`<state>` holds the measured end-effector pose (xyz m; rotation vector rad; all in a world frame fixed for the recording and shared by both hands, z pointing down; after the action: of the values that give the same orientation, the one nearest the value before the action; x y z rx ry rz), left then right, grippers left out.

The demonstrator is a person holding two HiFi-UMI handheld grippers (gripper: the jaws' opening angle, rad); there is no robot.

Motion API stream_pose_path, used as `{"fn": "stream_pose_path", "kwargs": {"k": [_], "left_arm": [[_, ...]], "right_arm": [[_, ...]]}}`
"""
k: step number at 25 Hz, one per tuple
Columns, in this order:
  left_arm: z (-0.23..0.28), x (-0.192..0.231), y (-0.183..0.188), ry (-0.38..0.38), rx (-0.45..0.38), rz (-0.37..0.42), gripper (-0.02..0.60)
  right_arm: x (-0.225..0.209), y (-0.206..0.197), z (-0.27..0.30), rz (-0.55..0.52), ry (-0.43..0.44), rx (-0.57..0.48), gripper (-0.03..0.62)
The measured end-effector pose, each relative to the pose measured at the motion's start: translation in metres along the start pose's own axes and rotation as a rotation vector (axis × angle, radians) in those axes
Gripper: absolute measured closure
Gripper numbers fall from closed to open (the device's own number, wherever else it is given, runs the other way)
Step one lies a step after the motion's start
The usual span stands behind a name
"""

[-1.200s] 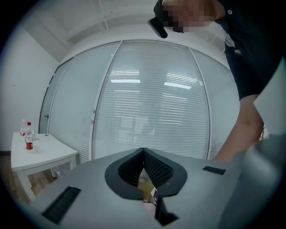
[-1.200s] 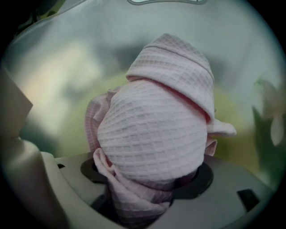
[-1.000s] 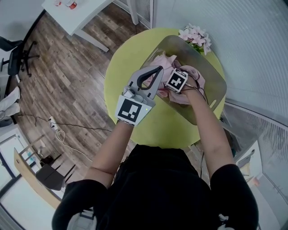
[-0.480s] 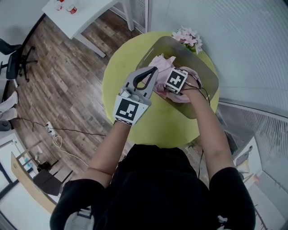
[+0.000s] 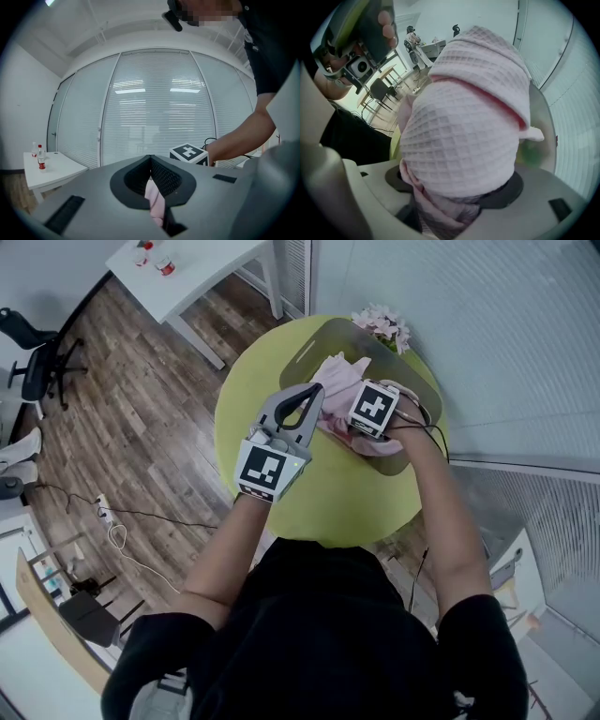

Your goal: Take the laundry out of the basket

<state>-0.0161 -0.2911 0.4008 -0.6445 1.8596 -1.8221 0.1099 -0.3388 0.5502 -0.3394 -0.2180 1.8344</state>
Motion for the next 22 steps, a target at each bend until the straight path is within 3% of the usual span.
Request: {"fn": "stream_pose_path", "kwargs": {"k": [10,22], "left_arm": [[-0.021,-0.041,0.031,0.025,-0.019,0.071,0.578],[-0.041,-0.071,0.067,0.061,-0.058,0.103,0.578]], "right_arm": [[0.026,-0.004,-0.056,-0.064,-0.028,-0.002,0.195],[0.051,0.004,-0.115,-0.117,-0.076,-0.003,0.195]]}}
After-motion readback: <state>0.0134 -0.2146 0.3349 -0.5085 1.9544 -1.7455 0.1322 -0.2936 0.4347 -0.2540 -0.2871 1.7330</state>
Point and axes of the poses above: the fingertips, and each gripper's own axes: z forward along the fingers, x to its left, y out of its top, the point moved 6 cm from there along -z, backward along the fingers, and after that the axes turned 7 degrees about -x, right-handed, at the moved point
